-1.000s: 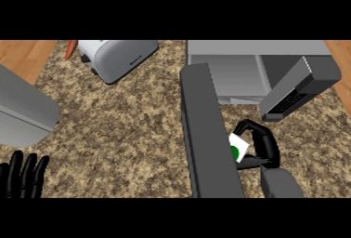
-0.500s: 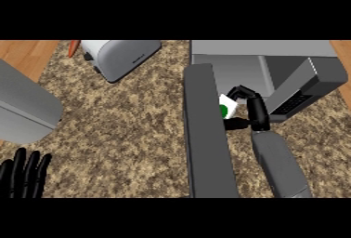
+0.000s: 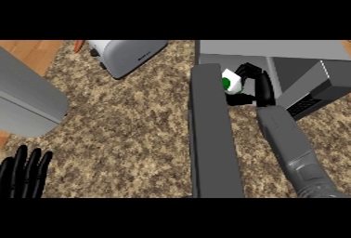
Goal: Pick up the milk, place it into the microwave and close the microwave
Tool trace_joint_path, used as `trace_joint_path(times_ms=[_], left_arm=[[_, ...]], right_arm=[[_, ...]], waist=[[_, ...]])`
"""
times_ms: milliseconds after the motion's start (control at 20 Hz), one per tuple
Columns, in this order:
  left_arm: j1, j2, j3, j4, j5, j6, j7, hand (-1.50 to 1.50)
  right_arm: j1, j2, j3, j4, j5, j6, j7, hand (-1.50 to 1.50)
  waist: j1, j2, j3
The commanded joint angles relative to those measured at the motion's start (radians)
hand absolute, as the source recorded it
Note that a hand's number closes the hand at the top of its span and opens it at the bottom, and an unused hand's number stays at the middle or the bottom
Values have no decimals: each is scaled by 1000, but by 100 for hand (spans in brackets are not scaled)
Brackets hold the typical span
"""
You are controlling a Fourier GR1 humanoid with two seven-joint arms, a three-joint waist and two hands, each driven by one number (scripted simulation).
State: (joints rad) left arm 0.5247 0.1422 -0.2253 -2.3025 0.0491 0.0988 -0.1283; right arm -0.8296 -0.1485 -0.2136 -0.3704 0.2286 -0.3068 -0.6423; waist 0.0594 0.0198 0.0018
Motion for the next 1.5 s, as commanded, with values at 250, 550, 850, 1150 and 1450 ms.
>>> trace_joint_path(times_ms=[250, 550, 850, 1150, 1450], left_arm=[[-37, 16, 29, 26, 16, -20, 7, -150], [-19, 12, 5, 34, -17, -15, 1, -150], [-57, 10, -13, 43, -69, 0, 21, -150], [-77, 0, -29, 51, -91, 9, 26, -150], [-28, 4, -43, 54, -116, 3, -17, -150]], right_arm=[[-137, -67, -51, 117, 36, -291, 14, 150], [-170, -63, 43, 221, 150, -327, 16, -150], [-216, -41, 76, 272, 186, -263, 38, -150], [-245, -10, 62, 281, 177, -265, 55, -150], [-231, -39, 12, 264, 133, -272, 31, -150]], waist=[[29, 15, 1], [57, 23, 1], [43, 23, 2], [44, 26, 2], [36, 17, 2]])
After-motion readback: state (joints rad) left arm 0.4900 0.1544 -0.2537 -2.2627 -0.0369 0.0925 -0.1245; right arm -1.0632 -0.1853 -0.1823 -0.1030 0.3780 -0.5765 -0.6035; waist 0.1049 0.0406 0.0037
